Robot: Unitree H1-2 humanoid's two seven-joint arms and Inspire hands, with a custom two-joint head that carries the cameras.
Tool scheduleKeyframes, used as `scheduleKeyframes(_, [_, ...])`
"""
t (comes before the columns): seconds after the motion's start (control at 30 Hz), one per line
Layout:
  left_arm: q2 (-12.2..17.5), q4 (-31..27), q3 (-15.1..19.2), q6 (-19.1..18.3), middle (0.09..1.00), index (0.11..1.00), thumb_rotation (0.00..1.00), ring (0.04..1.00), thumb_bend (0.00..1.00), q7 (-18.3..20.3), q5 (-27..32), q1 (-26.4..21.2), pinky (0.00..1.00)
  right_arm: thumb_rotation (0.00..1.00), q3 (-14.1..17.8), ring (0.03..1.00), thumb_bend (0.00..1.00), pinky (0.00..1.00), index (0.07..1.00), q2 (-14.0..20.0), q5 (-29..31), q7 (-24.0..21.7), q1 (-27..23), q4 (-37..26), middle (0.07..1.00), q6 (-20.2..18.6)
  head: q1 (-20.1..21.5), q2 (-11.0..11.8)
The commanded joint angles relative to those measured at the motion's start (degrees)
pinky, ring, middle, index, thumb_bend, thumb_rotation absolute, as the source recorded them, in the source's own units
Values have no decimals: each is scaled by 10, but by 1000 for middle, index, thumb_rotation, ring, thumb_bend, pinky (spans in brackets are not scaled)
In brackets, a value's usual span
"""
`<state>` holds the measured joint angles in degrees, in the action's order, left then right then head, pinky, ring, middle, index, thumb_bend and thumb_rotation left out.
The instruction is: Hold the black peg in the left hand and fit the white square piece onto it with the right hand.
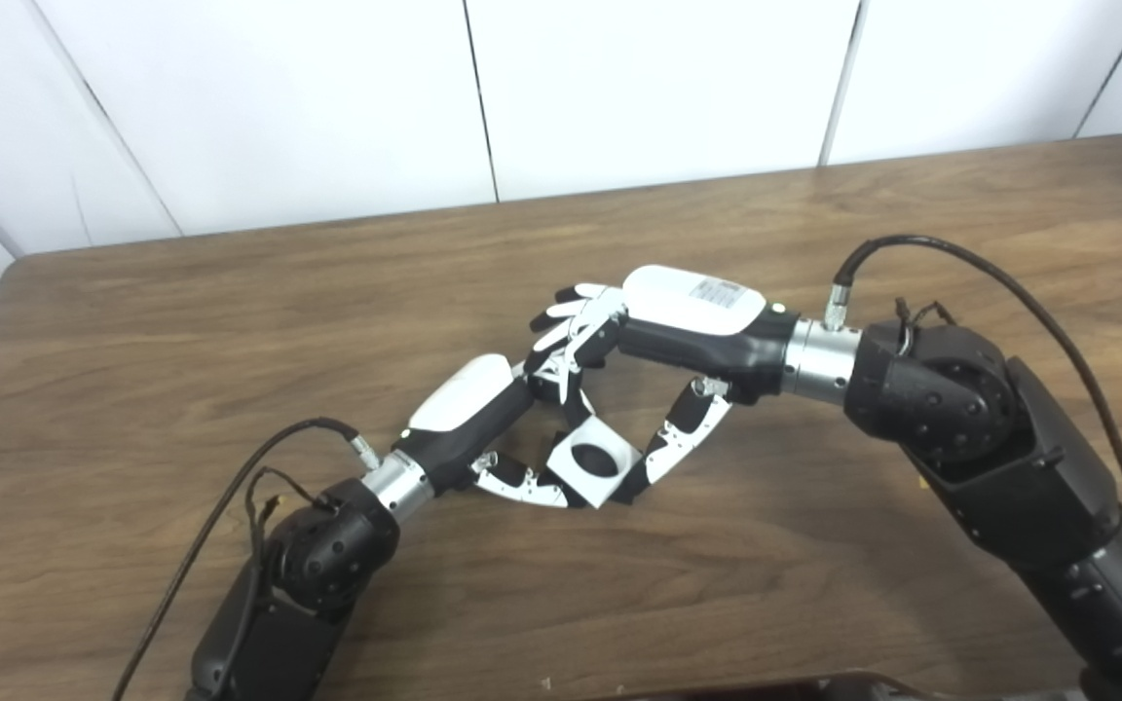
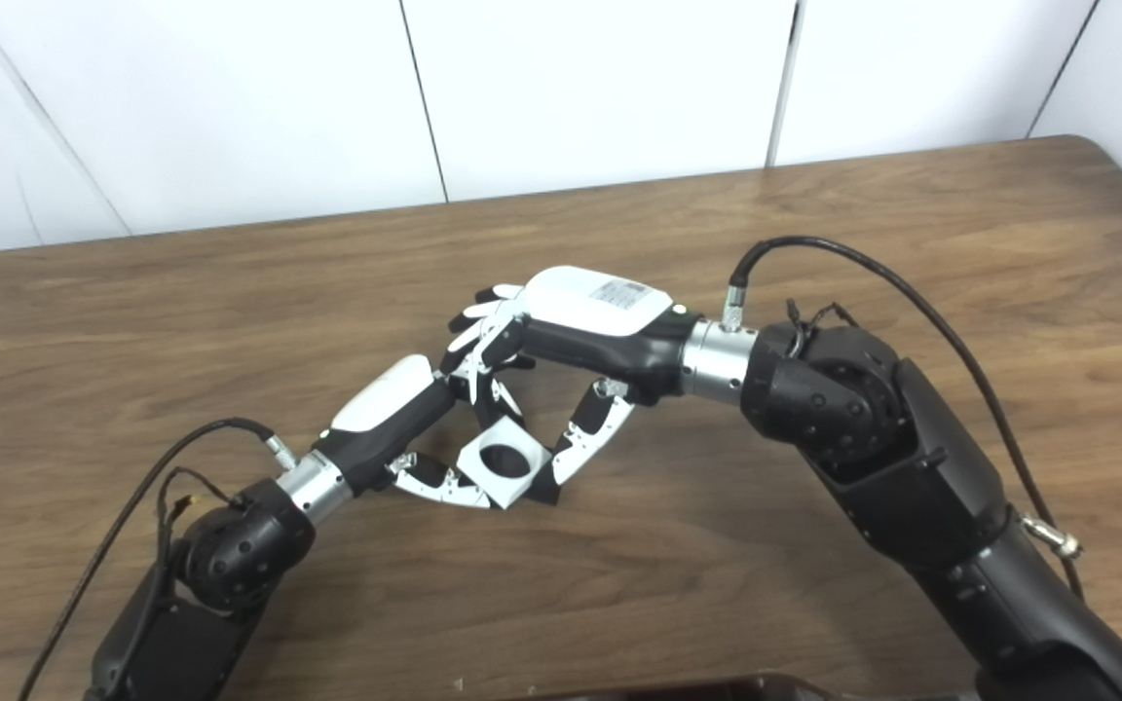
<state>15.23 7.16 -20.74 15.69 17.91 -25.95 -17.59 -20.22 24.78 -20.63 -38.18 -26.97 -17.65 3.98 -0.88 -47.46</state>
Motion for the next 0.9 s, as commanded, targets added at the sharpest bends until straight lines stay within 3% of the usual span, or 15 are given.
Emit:
scheduleKeyframes(0.0, [4,1,-4,-24,918,498,90,963,514,7,-13,-2,814,141,8,917,517,981,479,-6,2,18,-16,-4,807,12,0,-1])
scheduleKeyframes(0.87, [4,-5,-4,-28,918,497,89,959,514,9,-8,4,808,141,18,901,519,974,478,-7,-3,25,-21,19,791,13,-1,-7])
